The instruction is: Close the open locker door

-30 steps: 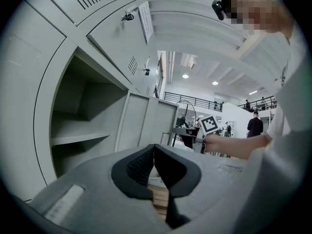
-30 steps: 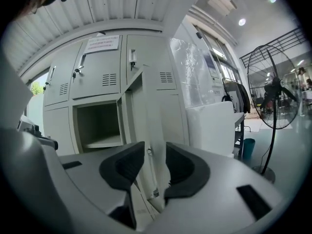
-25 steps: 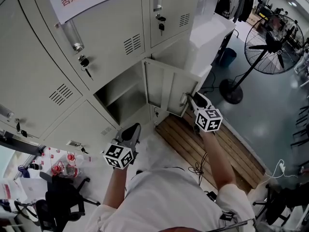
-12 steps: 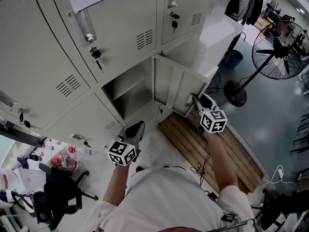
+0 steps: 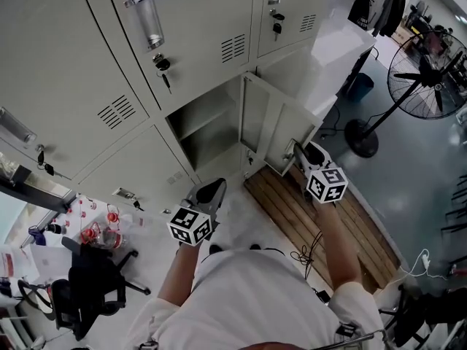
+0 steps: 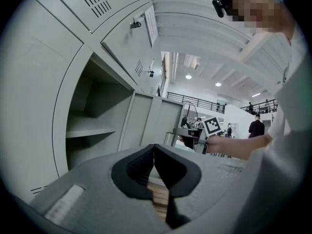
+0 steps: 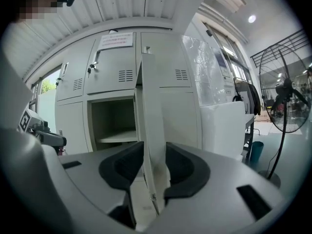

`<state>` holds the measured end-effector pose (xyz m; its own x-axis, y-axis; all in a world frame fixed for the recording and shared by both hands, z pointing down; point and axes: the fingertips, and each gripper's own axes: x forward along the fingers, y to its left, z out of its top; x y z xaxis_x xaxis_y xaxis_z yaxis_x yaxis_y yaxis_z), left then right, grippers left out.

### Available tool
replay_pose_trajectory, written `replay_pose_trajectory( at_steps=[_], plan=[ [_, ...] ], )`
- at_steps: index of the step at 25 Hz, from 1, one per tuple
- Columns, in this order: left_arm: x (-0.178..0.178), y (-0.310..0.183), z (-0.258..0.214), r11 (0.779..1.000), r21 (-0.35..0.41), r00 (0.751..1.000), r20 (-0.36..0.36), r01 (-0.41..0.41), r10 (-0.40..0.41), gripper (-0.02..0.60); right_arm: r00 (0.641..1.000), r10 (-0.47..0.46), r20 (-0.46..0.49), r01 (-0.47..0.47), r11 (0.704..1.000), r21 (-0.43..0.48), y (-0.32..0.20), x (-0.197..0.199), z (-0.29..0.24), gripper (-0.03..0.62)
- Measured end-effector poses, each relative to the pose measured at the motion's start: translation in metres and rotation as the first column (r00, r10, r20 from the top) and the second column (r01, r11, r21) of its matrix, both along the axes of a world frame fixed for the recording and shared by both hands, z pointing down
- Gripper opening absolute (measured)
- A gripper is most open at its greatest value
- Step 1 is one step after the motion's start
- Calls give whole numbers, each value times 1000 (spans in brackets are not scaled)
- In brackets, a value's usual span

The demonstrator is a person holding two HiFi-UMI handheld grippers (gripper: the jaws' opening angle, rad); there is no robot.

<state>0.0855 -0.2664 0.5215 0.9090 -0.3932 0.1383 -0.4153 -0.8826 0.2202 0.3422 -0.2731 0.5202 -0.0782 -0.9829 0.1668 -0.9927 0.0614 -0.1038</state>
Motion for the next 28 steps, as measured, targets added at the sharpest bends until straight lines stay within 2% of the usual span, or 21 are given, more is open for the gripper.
replay_pose_trajectory(
  at_steps=[10,28],
  plan=[
    [-24,14,1,1000,-4,1000,7,17,-17,15,999,-42,-21,42,999,-35,11,-40,15,132],
    [-81,21,7,993,-21,993,17,113,-113,15,984,-167,57,169,985,-20,6,-130,21,138]
  ],
)
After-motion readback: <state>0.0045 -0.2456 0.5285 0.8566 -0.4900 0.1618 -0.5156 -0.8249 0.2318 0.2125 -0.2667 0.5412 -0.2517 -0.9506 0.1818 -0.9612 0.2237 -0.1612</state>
